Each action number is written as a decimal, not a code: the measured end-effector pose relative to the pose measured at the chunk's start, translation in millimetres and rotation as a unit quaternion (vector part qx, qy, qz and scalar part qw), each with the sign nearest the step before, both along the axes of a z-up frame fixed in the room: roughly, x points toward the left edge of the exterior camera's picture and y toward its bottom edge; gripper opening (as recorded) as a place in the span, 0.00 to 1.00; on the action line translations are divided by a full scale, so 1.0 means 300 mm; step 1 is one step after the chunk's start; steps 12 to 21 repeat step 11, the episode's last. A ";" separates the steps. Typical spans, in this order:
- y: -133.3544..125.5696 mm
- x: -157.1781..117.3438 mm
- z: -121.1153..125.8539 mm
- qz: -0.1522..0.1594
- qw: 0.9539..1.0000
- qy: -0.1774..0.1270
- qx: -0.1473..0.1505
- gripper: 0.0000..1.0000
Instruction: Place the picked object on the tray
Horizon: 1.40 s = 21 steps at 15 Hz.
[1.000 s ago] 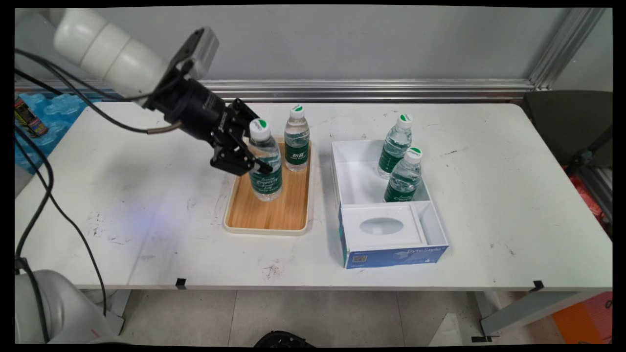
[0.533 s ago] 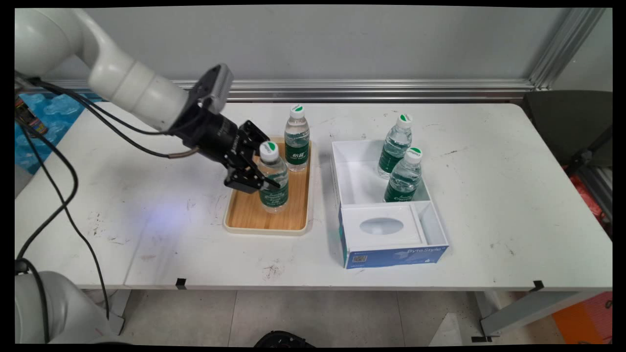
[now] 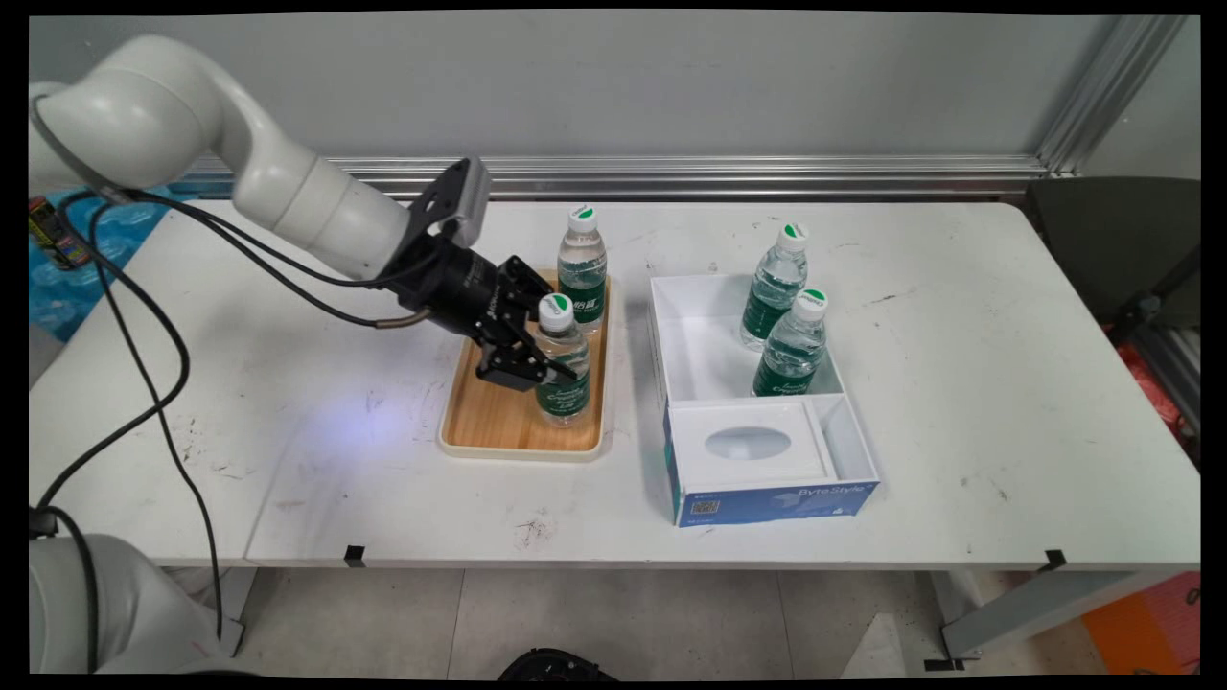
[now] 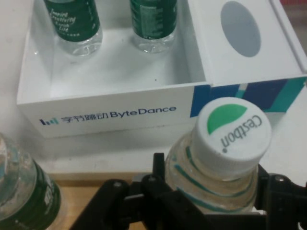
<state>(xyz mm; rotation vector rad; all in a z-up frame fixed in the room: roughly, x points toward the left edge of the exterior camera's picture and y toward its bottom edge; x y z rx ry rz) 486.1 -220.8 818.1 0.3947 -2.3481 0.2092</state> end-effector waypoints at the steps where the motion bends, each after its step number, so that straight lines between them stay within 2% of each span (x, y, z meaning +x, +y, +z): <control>1: -0.005 -0.005 -0.011 0.002 1.000 0.003 0.001 0.00; 7: -0.016 -0.015 -0.056 0.012 1.000 0.013 0.009 0.00; 8: -0.015 -0.013 -0.061 0.013 1.000 0.014 0.010 1.00; 21: -0.007 0.001 -0.067 0.014 1.000 0.014 0.011 1.00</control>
